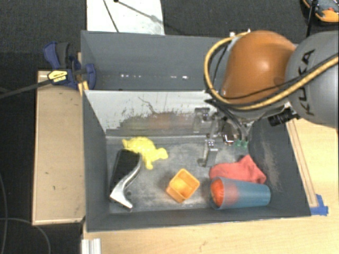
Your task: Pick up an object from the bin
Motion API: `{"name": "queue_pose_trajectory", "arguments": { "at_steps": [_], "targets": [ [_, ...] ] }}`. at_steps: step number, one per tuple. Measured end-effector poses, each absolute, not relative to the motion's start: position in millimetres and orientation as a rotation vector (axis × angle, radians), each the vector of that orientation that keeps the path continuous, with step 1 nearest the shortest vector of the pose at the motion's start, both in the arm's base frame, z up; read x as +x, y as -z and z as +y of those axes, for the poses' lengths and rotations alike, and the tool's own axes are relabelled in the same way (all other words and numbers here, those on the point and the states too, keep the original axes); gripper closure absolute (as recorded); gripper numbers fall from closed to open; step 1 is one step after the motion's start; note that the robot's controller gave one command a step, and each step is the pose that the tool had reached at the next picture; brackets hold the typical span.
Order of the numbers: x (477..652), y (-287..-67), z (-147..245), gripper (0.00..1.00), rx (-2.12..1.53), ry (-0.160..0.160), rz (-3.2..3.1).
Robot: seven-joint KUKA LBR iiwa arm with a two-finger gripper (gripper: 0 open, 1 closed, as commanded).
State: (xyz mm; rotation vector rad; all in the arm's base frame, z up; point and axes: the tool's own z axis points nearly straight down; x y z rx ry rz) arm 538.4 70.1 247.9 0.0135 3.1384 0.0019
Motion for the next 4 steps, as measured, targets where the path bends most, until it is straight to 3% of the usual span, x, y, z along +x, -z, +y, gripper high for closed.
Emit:
{"name": "queue_pose_trajectory", "arguments": {
  "at_steps": [1, 2, 4],
  "targets": [
    [538.4, -248, 70, 0.0, 0.014, -0.002, 3.138],
    [536.3, -219, 63, 0.0, 0.1, -0.004, 3.13],
    [534.8, -196, 55, 0.0, -0.03, 0.002, 3.156]
  ]
}}
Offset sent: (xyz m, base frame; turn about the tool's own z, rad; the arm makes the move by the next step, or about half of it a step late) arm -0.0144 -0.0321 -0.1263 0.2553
